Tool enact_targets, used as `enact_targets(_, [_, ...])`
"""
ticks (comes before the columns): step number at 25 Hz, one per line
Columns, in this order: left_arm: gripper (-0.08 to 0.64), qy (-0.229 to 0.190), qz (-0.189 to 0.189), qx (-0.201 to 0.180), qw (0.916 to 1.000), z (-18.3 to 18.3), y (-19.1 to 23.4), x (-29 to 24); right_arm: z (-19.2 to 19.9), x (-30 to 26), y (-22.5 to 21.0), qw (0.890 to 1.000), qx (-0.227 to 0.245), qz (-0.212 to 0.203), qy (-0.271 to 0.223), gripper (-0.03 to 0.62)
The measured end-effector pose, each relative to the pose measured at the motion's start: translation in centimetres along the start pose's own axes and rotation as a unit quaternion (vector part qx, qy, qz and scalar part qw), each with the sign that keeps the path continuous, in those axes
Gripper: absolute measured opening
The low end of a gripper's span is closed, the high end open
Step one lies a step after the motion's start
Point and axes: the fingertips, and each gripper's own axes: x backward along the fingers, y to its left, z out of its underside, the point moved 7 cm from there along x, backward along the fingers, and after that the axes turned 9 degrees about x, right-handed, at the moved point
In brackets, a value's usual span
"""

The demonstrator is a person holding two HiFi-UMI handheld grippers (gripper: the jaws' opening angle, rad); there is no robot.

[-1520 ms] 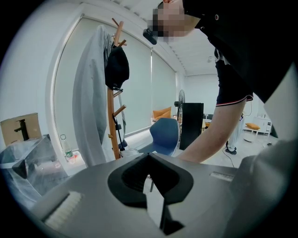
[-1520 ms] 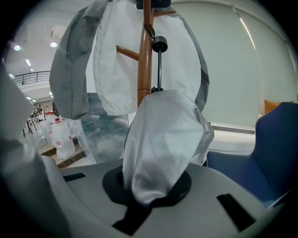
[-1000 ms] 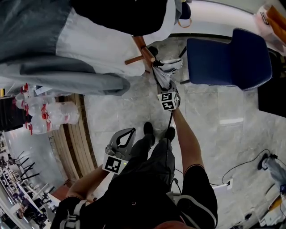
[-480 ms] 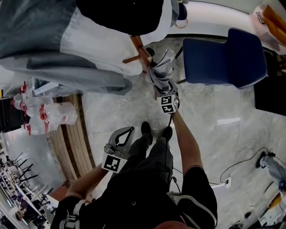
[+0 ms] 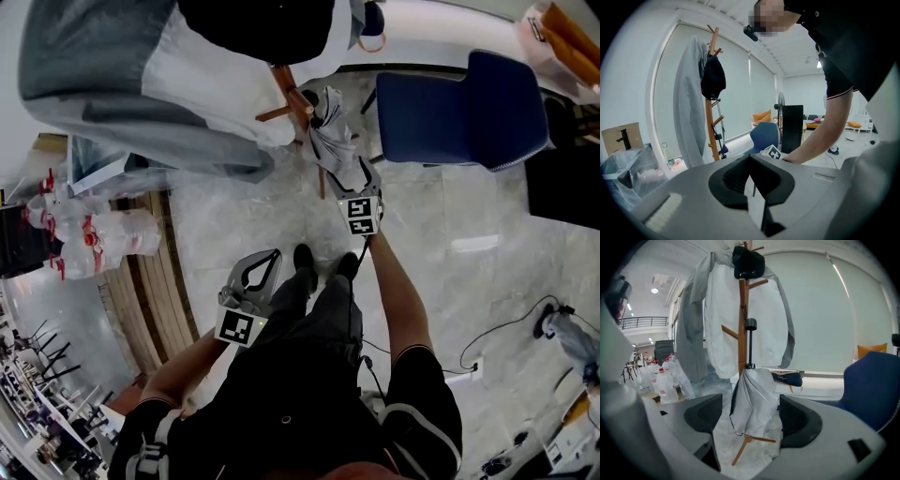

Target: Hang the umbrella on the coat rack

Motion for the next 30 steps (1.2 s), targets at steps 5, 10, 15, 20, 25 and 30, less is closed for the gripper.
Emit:
enact_targets(5, [0.002, -0.014, 0.003, -0.014, 0.9998, -1.2, -0.5, 0.2, -2.9, 4.1, -1.1, 1.000, 0.004, 0.013, -0.026, 0.383])
enact_targets(10, [0.002, -0.027, 0.003, -0.019, 0.9994, -2.2, -1.1, 0.0, -4.5, 7.2, -2.4, 0.999, 0.001, 0.025, -0.038, 0.383])
enact_targets(15, [0.002, -0.036, 0.005, -0.012, 0.9993, -2.9, -1.9, 0.3, -6.6, 10.8, -3.3, 0.998, 0.002, 0.038, -0.046, 0.371])
enact_targets(20, [0.002, -0.052, 0.001, -0.017, 0.9985, -3.9, -2.3, 0.8, -9.1, 14.5, -3.7, 0.997, -0.004, 0.040, -0.064, 0.357])
enact_targets(25, [0.002, -0.066, -0.005, -0.011, 0.9977, -5.0, -2.6, 1.3, -11.5, 18.1, -4.0, 0.996, -0.004, 0.044, -0.080, 0.327])
enact_targets(30, [0.002, -0.092, -0.016, 0.023, 0.9954, -6.3, -2.7, 2.1, -13.9, 21.9, -4.1, 0.994, -0.001, 0.060, -0.095, 0.280])
